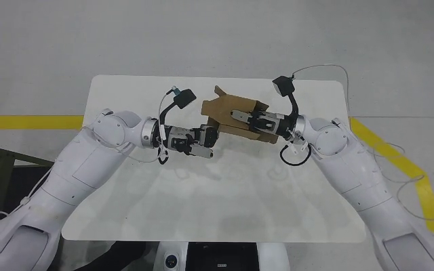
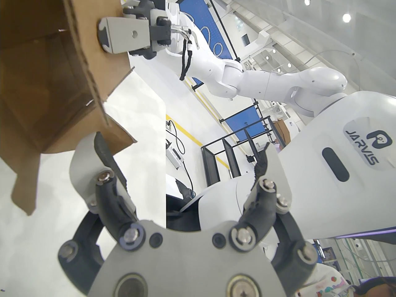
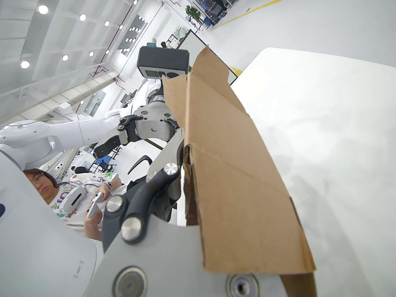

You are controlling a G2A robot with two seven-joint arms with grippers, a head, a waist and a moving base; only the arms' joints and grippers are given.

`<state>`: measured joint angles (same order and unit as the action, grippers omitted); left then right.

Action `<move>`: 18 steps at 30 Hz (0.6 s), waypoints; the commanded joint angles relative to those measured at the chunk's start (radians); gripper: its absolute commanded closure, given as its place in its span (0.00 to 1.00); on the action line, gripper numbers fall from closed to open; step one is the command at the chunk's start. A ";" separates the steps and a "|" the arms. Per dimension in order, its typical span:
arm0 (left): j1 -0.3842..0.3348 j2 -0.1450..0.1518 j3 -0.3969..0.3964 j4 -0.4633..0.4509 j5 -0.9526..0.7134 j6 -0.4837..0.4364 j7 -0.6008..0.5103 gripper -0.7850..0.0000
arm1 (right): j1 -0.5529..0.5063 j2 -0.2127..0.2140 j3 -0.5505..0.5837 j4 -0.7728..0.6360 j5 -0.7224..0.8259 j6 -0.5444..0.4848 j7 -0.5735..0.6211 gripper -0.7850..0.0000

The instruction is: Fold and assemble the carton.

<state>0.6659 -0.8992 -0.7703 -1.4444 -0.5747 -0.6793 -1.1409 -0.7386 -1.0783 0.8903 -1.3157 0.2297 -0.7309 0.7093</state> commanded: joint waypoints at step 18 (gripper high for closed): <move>-0.005 -0.006 0.005 0.006 0.004 -0.004 0.005 0.00 | -0.018 -0.023 -0.013 -0.054 -0.003 0.006 0.013 1.00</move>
<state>0.6612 -0.9053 -0.7638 -1.4380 -0.5709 -0.6834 -1.1368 -0.7570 -1.0997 0.8792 -1.3686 0.2259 -0.7250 0.7203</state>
